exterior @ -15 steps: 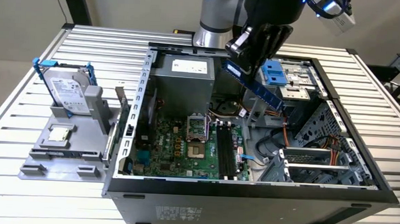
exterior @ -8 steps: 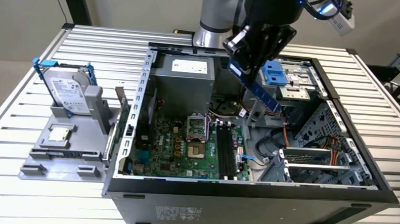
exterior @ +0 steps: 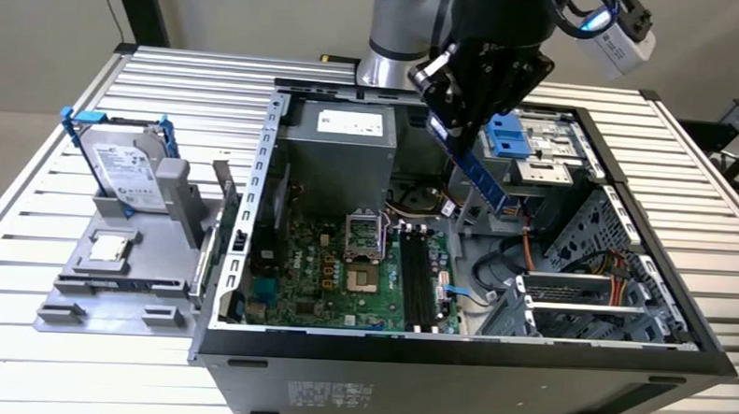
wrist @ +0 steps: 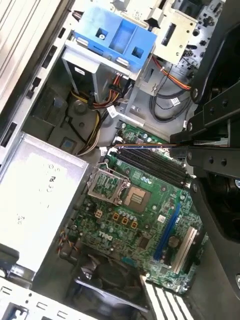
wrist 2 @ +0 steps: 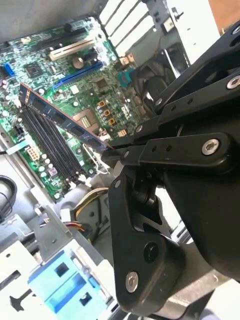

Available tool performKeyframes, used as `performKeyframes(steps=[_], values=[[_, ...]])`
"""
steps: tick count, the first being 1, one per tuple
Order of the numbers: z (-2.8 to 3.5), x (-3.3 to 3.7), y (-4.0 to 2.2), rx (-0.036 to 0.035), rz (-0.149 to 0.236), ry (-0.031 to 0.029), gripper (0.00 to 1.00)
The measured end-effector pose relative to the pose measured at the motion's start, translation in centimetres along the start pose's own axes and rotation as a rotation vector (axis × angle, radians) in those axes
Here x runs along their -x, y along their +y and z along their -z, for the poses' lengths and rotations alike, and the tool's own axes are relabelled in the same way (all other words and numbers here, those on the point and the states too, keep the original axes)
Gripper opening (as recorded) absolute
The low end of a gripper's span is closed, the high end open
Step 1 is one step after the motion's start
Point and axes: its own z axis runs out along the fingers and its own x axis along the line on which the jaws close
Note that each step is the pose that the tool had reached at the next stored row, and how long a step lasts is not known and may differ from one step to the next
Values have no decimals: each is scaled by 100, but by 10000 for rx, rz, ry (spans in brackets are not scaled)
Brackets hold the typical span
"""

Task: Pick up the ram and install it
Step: 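Insert the ram into the slot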

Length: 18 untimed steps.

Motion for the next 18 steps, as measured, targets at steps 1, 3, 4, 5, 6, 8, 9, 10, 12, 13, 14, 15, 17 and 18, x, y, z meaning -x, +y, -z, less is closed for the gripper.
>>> performKeyframes(steps=[1, 3, 4, 5, 6, 8, 9, 10, 12, 13, 14, 15, 17, 18], values=[[0, 0, 0, -6, -185, -2, 0], [-1, 0, 0, -17, -547, -7, 0], [-1, 0, 0, -24, -740, -9, 0], [-2, 0, 0, -29, -910, -12, 0], [-2, 0, 0, -35, -1083, -14, 0], [-3, 0, 0, -46, -1438, -18, 0], [-3, 0, 0, -52, -1602, -20, 0], [-3, 0, 0, -57, -1778, -23, 0], [-4, 0, 0, -67, -2093, -27, 0], [-4, 0, 0, -72, -2233, -28, 0], [-4, 0, 0, -74, -2298, -29, 0], [-4, 0, 0, -76, -2338, -30, 0], [-4, 0, 0, -77, -2405, -31, 0], [-4, 0, 0, -78, -2416, -30, 0]])
